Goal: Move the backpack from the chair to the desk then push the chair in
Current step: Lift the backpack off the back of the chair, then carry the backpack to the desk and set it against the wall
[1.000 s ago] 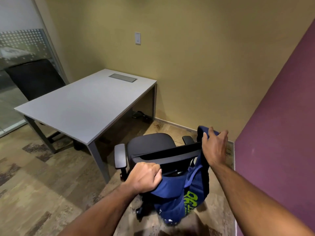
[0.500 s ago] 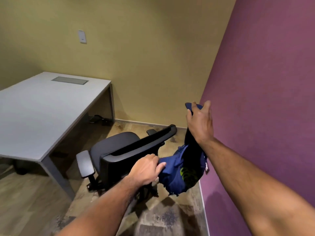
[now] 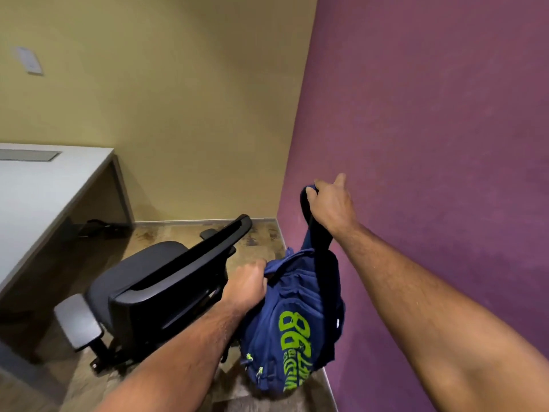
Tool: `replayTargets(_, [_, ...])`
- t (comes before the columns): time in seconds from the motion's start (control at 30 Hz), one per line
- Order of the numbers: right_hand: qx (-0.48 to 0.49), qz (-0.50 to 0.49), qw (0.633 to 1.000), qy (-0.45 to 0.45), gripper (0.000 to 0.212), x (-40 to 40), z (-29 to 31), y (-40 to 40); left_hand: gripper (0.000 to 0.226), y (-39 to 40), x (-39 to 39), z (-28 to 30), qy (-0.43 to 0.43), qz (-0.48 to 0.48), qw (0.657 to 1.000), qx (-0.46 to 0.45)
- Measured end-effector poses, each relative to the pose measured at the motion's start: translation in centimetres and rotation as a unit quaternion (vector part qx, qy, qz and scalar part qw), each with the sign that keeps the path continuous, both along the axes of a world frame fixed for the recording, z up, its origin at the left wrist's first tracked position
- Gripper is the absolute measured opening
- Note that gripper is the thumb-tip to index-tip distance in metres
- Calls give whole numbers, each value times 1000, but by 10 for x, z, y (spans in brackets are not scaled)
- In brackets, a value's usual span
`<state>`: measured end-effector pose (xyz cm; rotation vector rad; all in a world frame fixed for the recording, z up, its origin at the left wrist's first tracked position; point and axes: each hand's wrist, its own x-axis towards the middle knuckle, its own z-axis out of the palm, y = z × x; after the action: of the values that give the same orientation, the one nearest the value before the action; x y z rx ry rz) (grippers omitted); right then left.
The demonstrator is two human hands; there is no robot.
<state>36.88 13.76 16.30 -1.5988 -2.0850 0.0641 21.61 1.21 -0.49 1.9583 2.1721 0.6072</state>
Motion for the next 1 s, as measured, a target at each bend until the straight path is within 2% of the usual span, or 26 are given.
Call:
replayTargets(0.1, [-169,63,978,-100,57,28,-16,8,15,3,6,-4,-10,-39,999,9])
replayTargets(0.2, [-331,194,912,-142,91,47,-37,2,12,3,9,-7,8,-76,997,7])
replayTargets(0.3, [-463,214,840,-186,79,61,-70,-11,15,1,5,-8,24,-101,995,8])
replayTargets(0.37, [-516,200,813,-180,80,68,-107,-12,17,0,1,-6,34,-119,992,8])
replayTargets(0.43, [-500,173,831,-174,77,67,-137,-15,19,-3,-3,-4,42,-135,990,6])
replayTargets(0.53, [-421,147,882,-154,42,57,-148,-29,18,-4,-12,-2,36,-147,988,12])
replayTargets(0.73, [-356,136,915,-131,5,51,-147,-30,15,6,-22,1,23,-141,989,28])
replayTargets(1.0, [-249,110,957,-99,22,48,-125,-2,14,63,-32,9,17,-112,993,23])
